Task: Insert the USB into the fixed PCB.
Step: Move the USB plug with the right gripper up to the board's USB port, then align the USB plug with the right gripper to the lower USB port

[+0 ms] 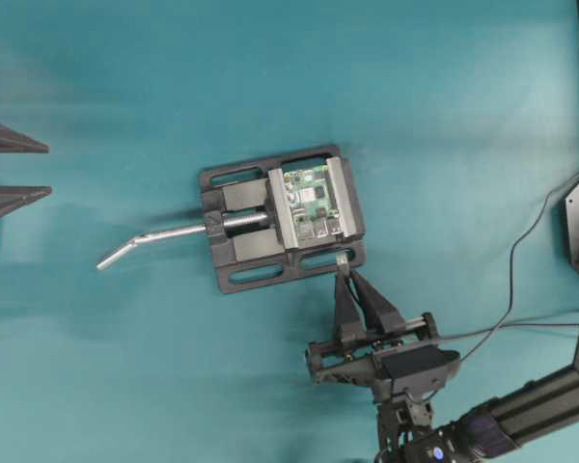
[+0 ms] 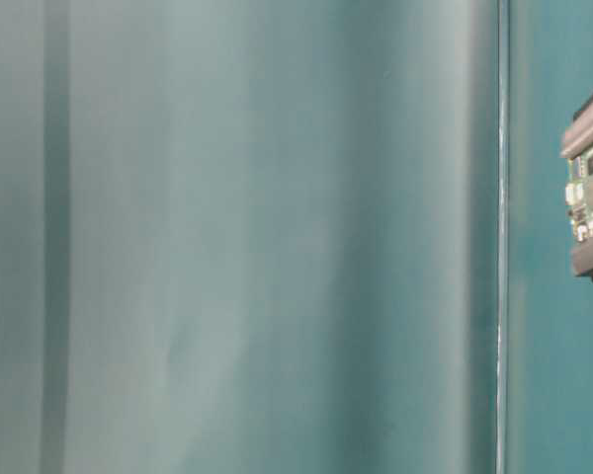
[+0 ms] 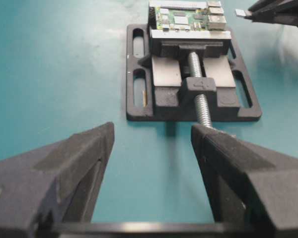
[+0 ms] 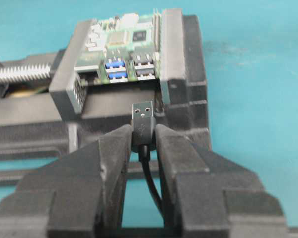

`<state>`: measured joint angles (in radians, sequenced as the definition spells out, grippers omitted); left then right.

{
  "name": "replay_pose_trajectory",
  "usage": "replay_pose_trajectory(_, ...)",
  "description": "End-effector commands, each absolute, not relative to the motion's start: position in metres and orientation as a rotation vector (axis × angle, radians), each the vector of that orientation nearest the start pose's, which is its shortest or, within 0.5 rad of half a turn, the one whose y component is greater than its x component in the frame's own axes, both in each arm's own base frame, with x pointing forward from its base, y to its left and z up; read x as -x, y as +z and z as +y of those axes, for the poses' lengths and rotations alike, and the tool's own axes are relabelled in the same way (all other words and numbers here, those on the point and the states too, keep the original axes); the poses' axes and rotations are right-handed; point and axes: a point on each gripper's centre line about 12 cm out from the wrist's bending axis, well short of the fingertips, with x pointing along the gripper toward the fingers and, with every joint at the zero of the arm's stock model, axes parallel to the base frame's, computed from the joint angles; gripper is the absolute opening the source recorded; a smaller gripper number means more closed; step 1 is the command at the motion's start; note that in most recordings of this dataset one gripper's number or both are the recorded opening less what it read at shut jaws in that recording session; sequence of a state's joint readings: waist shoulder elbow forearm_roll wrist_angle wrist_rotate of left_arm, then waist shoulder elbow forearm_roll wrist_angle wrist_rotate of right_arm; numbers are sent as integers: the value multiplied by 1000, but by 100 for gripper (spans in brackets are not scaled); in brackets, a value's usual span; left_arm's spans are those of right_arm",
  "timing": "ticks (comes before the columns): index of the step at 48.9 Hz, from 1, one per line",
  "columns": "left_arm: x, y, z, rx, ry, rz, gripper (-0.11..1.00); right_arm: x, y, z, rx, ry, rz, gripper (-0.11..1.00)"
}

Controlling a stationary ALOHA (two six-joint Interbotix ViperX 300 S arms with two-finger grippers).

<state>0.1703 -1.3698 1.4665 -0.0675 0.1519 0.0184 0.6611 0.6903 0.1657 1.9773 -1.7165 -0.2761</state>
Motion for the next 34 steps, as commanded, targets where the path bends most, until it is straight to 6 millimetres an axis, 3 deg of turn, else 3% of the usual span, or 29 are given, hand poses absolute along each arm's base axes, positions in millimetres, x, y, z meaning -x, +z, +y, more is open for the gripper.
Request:
replay_pose_trajectory(1, -131, 196, 21, 72, 166, 225, 68, -376, 94, 154, -461, -1320, -149, 19)
replay_pose_trajectory(34, -131, 195, 21, 72, 166, 226, 68, -380, 103, 140, -453, -1336, -178, 19)
